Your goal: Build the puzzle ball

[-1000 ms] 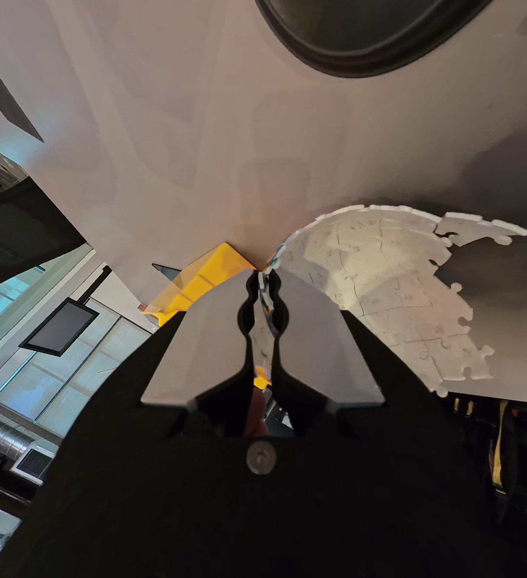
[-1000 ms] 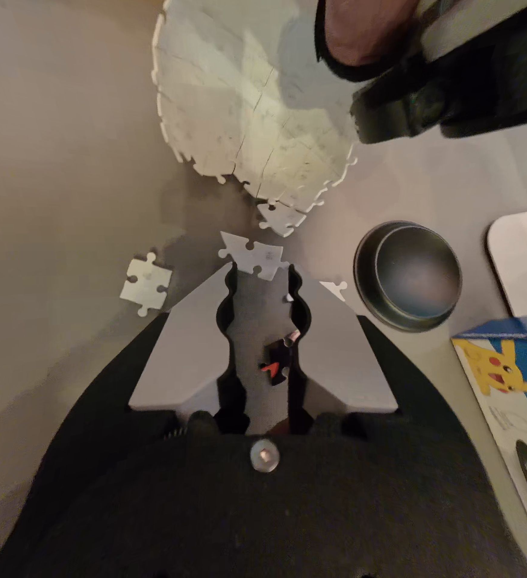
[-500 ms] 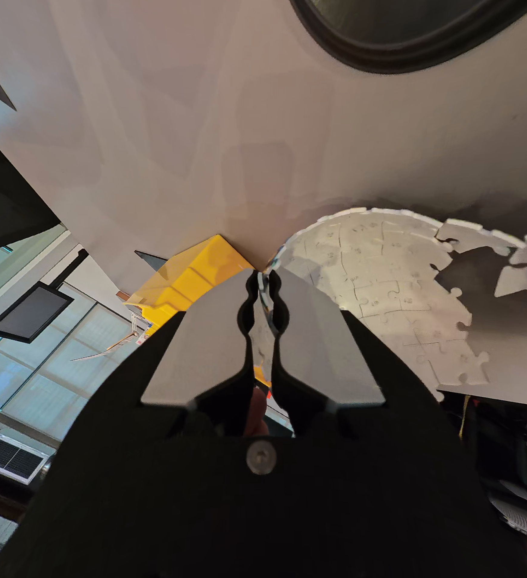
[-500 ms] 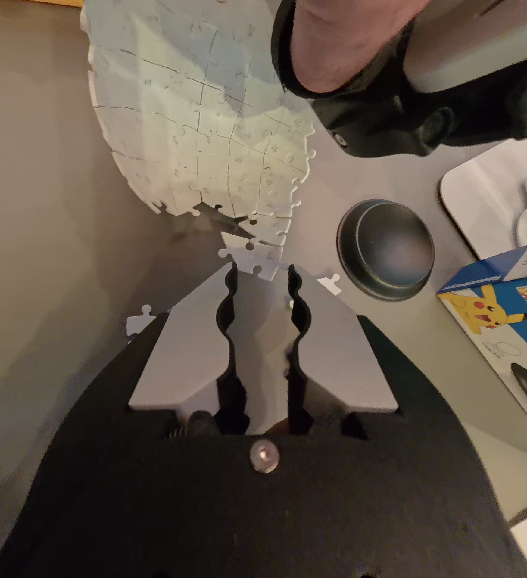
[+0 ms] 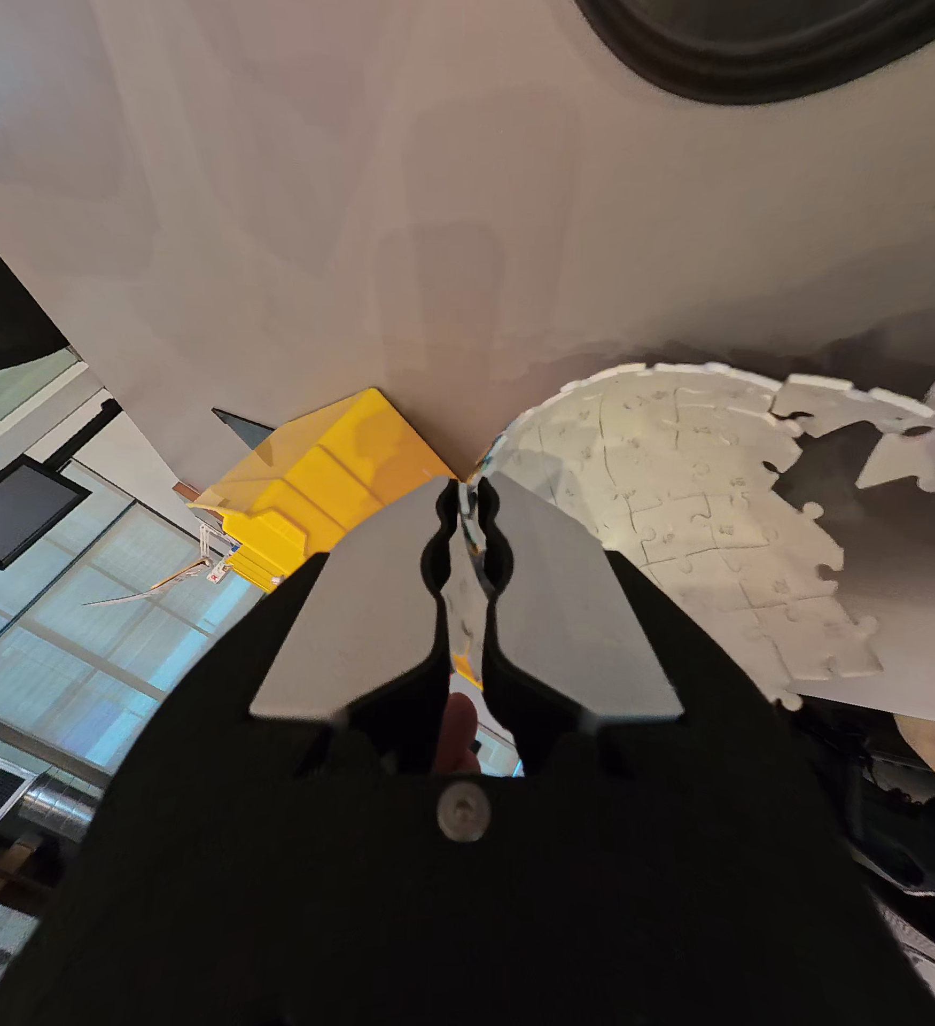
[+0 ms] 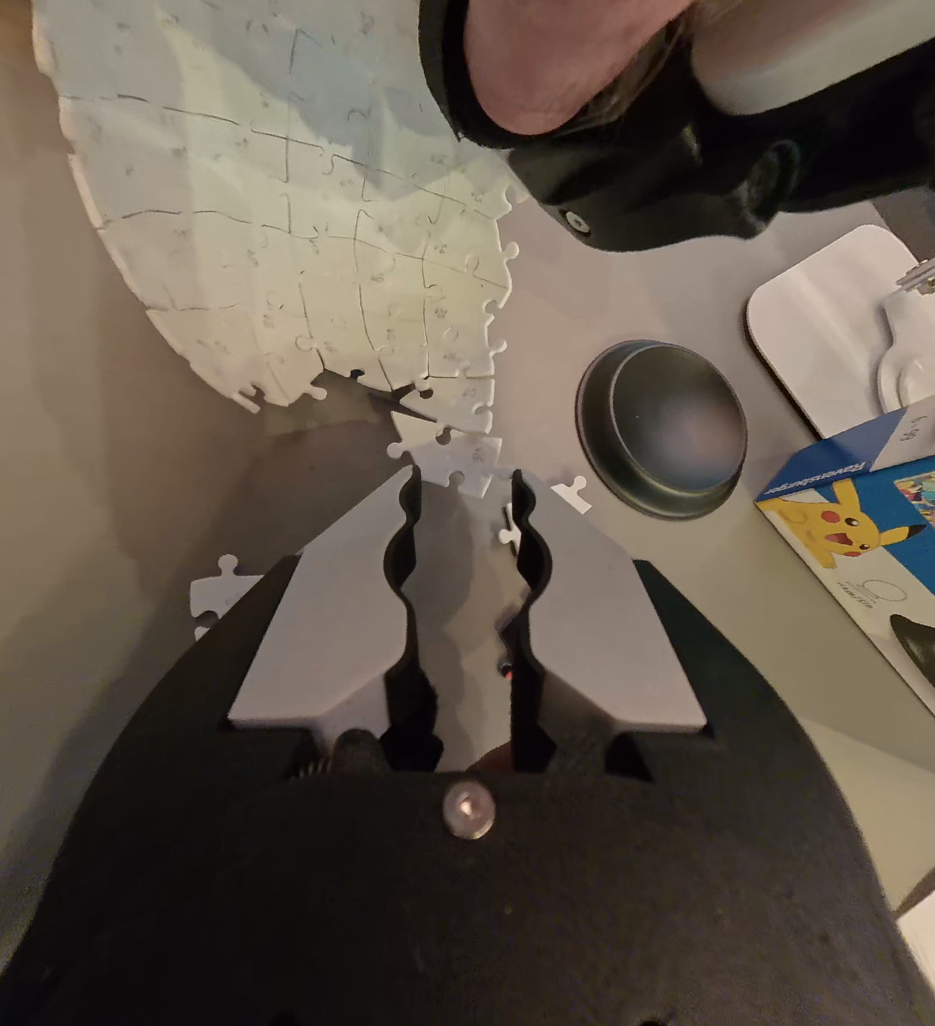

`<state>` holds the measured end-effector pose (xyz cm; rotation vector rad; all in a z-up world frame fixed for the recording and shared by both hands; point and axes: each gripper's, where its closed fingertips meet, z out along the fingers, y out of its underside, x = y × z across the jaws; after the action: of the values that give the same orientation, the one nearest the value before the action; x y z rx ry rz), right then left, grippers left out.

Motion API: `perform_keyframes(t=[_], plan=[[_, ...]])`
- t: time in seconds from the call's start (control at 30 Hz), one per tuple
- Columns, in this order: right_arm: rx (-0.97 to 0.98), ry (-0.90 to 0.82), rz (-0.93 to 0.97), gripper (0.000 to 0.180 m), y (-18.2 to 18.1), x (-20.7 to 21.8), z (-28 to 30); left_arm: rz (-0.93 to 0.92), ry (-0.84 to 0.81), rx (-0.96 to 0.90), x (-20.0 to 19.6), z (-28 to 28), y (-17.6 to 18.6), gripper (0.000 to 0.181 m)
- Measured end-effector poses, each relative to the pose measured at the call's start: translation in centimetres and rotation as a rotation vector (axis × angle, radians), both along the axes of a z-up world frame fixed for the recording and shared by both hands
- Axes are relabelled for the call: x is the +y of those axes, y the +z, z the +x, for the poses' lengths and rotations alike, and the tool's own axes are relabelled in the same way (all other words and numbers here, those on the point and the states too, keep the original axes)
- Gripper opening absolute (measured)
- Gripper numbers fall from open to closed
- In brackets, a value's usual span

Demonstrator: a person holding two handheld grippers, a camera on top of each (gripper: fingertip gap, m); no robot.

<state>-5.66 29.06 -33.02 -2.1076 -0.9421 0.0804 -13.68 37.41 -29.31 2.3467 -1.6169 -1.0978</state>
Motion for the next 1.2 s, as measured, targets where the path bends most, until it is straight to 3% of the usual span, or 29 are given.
perform_keyframes(t=[0.73,0.97,1.0,1.03,1.2], plan=[[0.018,-0.016,-0.018,0.031,-0.9,0.9,0.5,-0.065,0.121,-0.280,-1.8,-0.3,-0.6,0.028],[0.019,-0.015,-0.020,0.031,-0.9,0.9,0.4,-0.111,0.155,-0.448,-2.5,0.1,-0.5,0.038],[0.024,-0.016,-0.010,0.014,-0.7,0.9,0.3,-0.111,0.159,-0.470,-2.5,0.2,-0.5,0.040],[0.028,-0.018,-0.001,0.010,-0.5,1.0,0.2,-0.114,0.161,-0.490,-2.6,0.2,-0.4,0.039],[0.038,-0.012,-0.012,0.010,-0.5,0.8,0.3,-0.138,0.189,-0.632,-3.2,1.1,-0.1,0.046]])
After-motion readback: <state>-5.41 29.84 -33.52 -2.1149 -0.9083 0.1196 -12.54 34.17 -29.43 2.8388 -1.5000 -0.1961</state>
